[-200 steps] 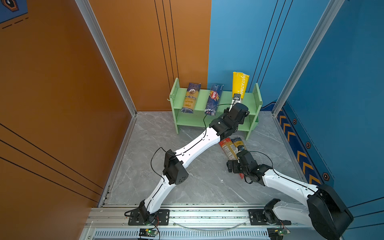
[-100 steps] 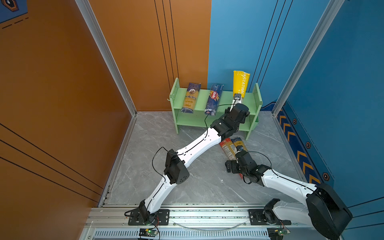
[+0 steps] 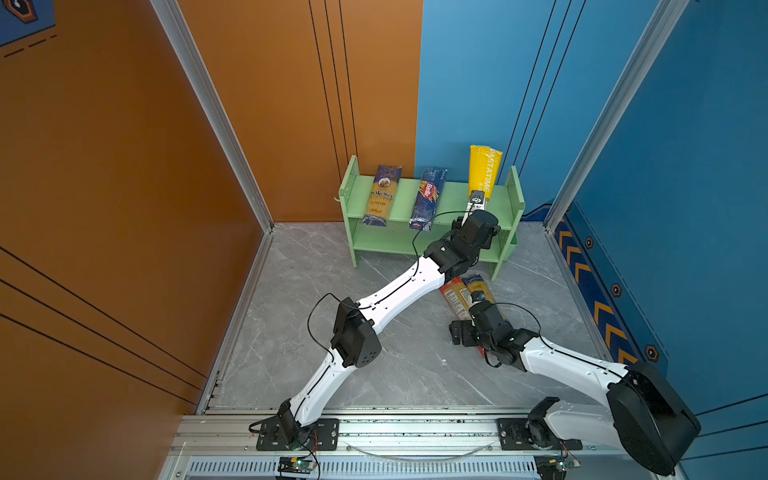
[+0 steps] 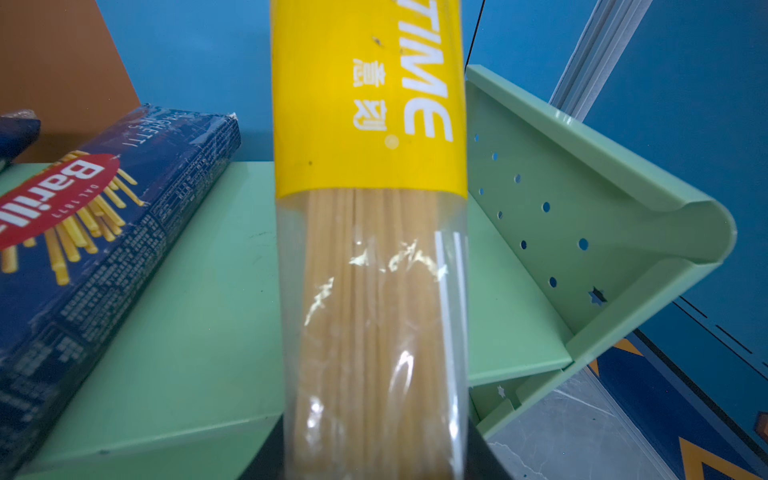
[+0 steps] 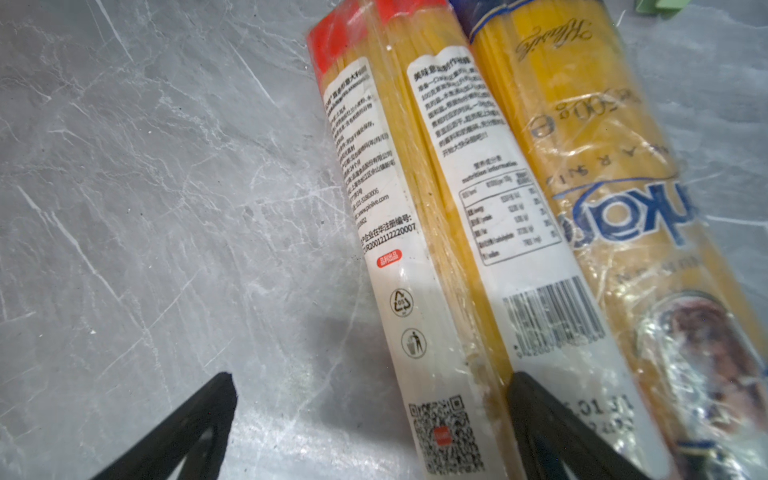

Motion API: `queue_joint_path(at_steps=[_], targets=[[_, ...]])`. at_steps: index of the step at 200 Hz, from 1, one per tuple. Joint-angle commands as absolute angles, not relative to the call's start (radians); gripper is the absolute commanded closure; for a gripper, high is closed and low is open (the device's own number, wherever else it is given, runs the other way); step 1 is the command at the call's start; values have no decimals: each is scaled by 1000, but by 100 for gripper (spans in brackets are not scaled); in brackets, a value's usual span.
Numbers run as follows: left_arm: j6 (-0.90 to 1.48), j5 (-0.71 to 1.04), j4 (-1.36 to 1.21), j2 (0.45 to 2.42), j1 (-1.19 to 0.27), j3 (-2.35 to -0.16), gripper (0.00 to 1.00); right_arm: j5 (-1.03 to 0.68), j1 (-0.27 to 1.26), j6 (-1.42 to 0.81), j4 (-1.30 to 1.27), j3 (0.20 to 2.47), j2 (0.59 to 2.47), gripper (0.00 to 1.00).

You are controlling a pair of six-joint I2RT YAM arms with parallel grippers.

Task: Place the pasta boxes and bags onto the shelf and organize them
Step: 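Carry the upright Pastatime bag over the top tier beside the Barilla box, then lower the Pastatime bag onto the top tier with the left gripper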

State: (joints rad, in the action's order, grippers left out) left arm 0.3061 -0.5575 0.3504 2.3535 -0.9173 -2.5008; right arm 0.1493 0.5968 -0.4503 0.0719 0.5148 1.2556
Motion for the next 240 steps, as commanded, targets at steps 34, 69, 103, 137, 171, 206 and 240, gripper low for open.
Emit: queue_joint_path(at_steps=[34,69,103,137,171,206,240], targets=[[295,-558,169,2334,-894,-2563,100,126,607,-468,72,514,1281,0],[295,-553,165,2338,-890,-2565,100,121,606,-464,63,516,1290,0],[299,-540,169,2340,-886,-2565,90,122,606,-462,64,520,1299,0],[301,-535,160,2344,-884,-2564,89,121,606,-459,63,522,1299,0],[305,-525,156,2352,-882,-2565,86,118,604,-456,60,525,1303,0],[311,-515,155,2356,-881,-2565,83,114,604,-456,60,525,1304,0],[311,-509,155,2355,-881,-2565,82,114,604,-456,64,524,1298,0]])
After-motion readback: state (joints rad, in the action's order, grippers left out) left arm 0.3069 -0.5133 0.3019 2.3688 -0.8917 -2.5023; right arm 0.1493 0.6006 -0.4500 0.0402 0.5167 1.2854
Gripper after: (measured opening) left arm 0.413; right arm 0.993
